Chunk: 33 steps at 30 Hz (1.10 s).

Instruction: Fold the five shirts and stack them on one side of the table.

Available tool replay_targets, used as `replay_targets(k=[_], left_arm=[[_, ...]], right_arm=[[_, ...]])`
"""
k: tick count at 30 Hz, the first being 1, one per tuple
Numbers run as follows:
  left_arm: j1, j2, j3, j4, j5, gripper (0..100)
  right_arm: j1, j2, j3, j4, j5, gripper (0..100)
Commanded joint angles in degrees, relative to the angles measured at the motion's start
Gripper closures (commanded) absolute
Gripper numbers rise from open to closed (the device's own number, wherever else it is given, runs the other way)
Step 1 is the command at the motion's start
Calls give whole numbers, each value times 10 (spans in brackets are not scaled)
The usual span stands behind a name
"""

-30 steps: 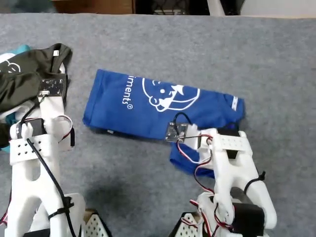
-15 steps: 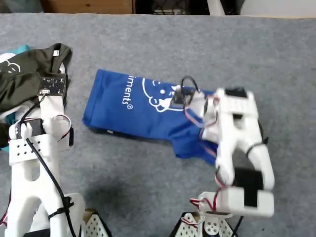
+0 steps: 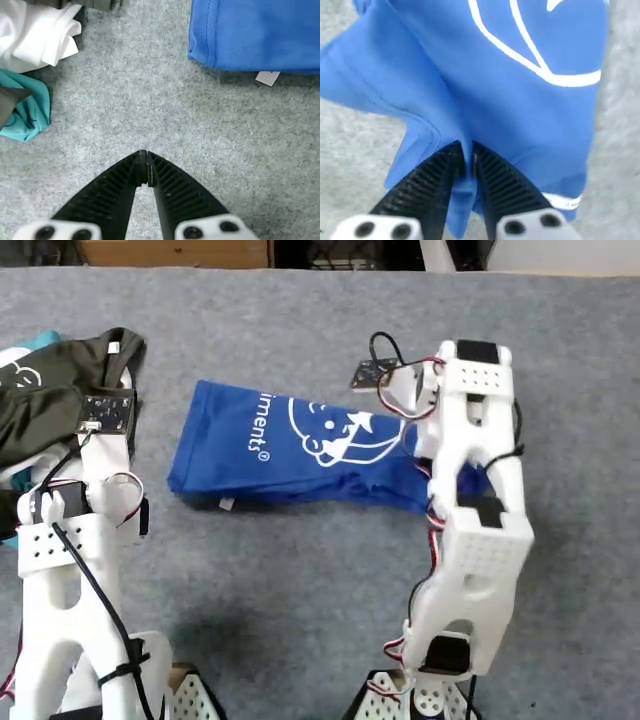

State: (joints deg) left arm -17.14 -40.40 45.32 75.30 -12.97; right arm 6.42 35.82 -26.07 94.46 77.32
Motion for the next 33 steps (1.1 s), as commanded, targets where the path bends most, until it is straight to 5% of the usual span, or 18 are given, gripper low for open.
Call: replay_targets(k=[1,7,13,16,25,33], left_arm=[[0,-12,-22,-6,-4,967],[-1,-12,-19,-2,-4,967],[-6,-13,-22,18,-4,967],[-6,-13,-27,35,-4,967],[-6,-13,-35,43,-4,967],[0,-13,-31,42,-4,967]], right_arm=[[-22,24,-71,10,6,962],[-25,58,-138,-65,-149,801],[-8,47,-159,-15,-205,806],[-2,17,-152,72,-171,947],[11,-262,221,52,-95,985],[-87,-378,535,-155,-136,984]])
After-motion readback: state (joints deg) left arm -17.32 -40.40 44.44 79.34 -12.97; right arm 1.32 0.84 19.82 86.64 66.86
